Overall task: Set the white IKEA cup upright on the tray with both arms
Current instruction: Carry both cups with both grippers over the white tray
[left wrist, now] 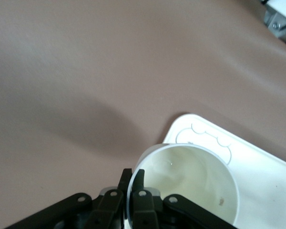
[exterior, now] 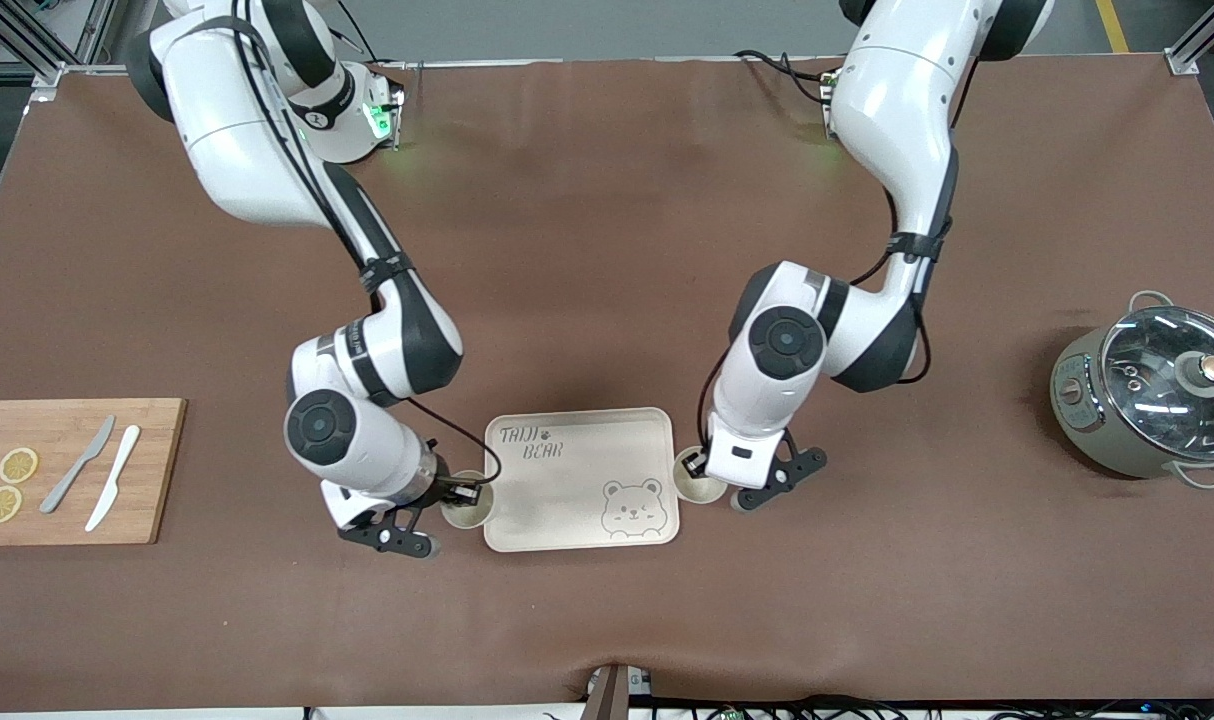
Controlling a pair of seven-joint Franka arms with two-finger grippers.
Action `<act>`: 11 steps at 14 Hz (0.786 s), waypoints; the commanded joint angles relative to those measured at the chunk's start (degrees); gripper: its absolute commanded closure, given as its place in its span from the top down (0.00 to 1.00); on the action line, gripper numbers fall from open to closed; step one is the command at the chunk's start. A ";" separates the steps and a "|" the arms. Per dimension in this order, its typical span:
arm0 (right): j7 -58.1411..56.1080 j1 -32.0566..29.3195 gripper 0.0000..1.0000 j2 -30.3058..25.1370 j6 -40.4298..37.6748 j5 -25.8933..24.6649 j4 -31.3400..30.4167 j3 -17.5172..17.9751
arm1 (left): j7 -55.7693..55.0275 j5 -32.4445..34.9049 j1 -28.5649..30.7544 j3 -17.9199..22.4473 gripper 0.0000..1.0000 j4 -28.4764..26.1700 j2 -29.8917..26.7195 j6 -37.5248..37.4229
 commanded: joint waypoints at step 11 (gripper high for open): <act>5.50 3.97 0.00 3.10 13.89 -0.65 -5.54 -0.73 | -9.81 -0.78 -9.70 5.39 0.00 4.57 9.35 4.90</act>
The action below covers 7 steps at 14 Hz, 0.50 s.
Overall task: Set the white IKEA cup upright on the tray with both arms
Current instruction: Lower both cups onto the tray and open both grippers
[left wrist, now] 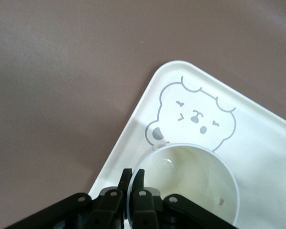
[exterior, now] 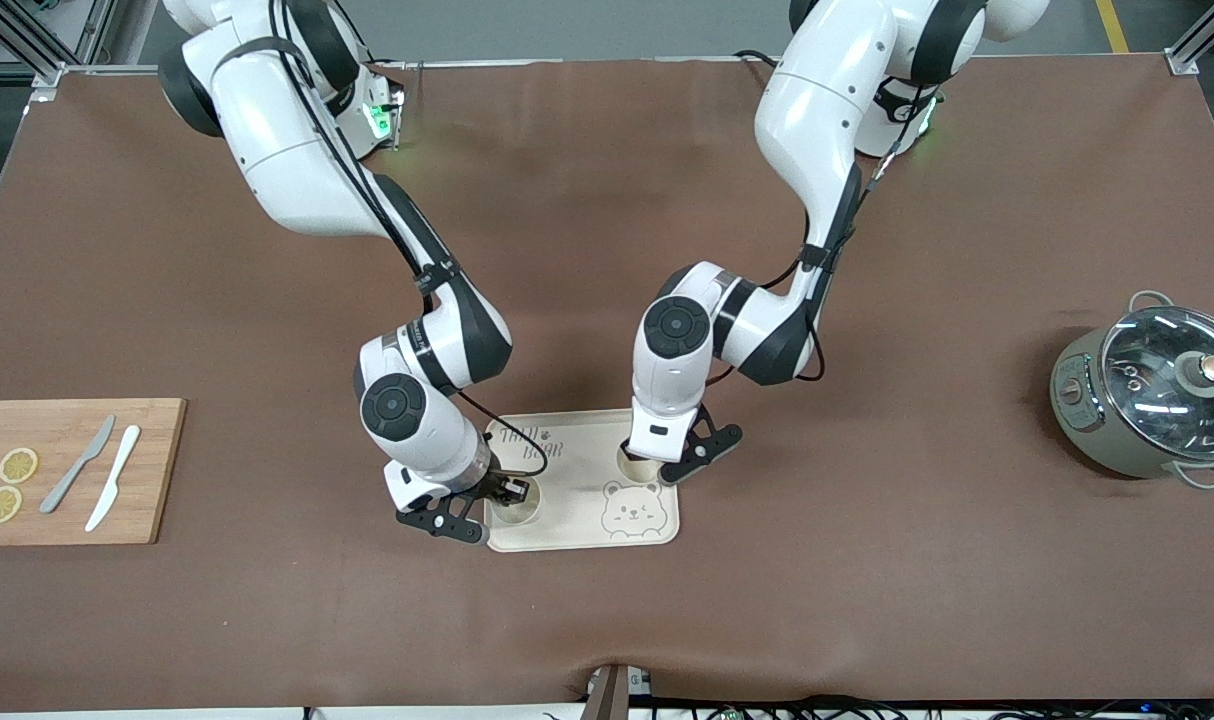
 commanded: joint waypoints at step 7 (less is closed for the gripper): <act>1.13 1.22 0.00 1.16 3.16 -0.58 -0.88 -0.50 | -0.54 -0.69 -1.37 1.20 0.31 1.32 1.24 1.22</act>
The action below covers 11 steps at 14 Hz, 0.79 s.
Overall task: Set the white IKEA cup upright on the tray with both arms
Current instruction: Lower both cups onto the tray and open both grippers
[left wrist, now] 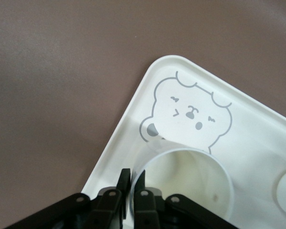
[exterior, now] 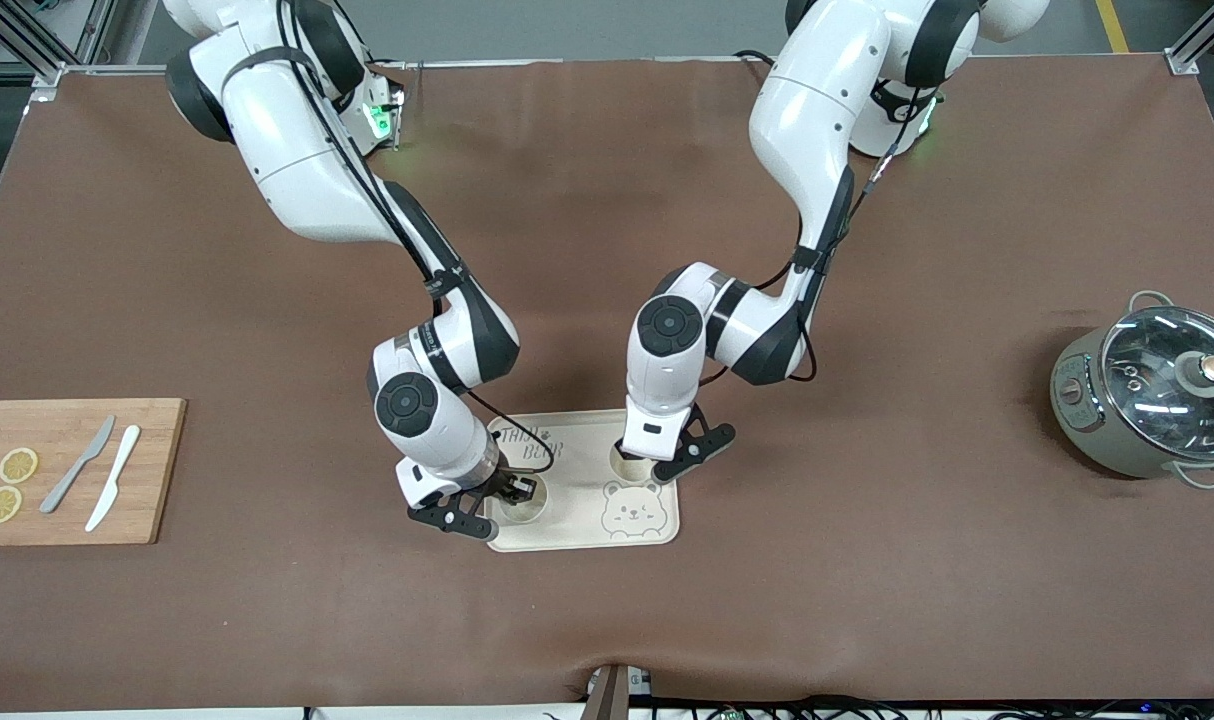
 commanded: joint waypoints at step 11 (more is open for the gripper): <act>0.25 0.02 1.00 -1.22 -0.15 -0.75 0.16 -0.77 | 2.05 -0.60 2.10 1.35 1.00 -0.18 -6.71 -0.80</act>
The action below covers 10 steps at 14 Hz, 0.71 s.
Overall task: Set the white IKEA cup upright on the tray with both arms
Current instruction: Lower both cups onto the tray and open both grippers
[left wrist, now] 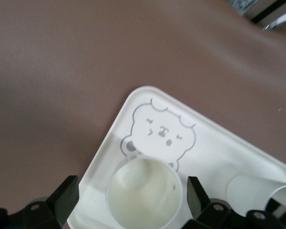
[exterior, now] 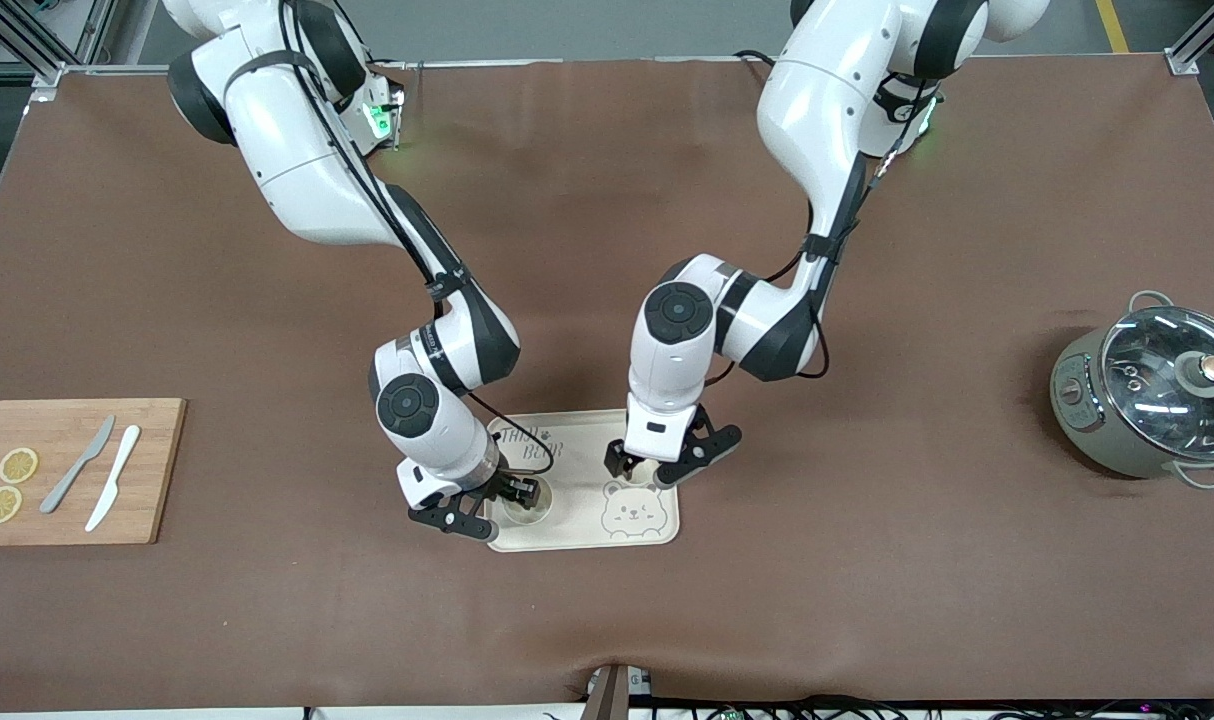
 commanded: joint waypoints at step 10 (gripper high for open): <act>-1.32 -1.75 1.00 -23.19 -33.46 0.45 -0.23 -0.23 | 22.76 -1.04 11.99 -0.38 1.00 -11.92 -18.50 -10.87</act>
